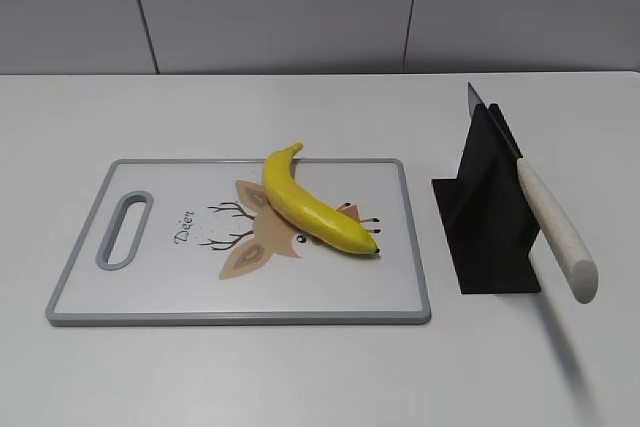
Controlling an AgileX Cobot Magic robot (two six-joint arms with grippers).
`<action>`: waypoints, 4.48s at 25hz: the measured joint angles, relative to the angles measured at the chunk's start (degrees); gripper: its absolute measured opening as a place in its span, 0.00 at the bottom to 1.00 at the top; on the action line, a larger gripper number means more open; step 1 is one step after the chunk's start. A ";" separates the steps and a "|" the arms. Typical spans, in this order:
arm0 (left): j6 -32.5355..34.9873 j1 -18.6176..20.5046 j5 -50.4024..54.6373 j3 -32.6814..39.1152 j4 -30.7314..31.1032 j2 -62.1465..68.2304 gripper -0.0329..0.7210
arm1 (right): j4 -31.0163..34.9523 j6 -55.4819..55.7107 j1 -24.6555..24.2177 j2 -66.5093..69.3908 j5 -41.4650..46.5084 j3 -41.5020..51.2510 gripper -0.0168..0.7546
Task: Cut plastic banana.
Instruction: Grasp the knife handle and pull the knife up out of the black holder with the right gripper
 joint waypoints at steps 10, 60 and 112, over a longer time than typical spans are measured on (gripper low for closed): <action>0.00 0.00 0.00 0.00 0.00 0.00 0.64 | 0.08 0.00 0.00 0.00 0.00 0.00 0.77; 0.00 0.00 0.17 0.00 -0.40 0.00 0.83 | 0.36 -0.02 0.00 41.89 9.82 -20.22 0.77; 0.00 0.00 0.17 0.00 -0.40 0.00 0.81 | -0.21 10.27 18.27 100.07 5.84 -36.87 0.37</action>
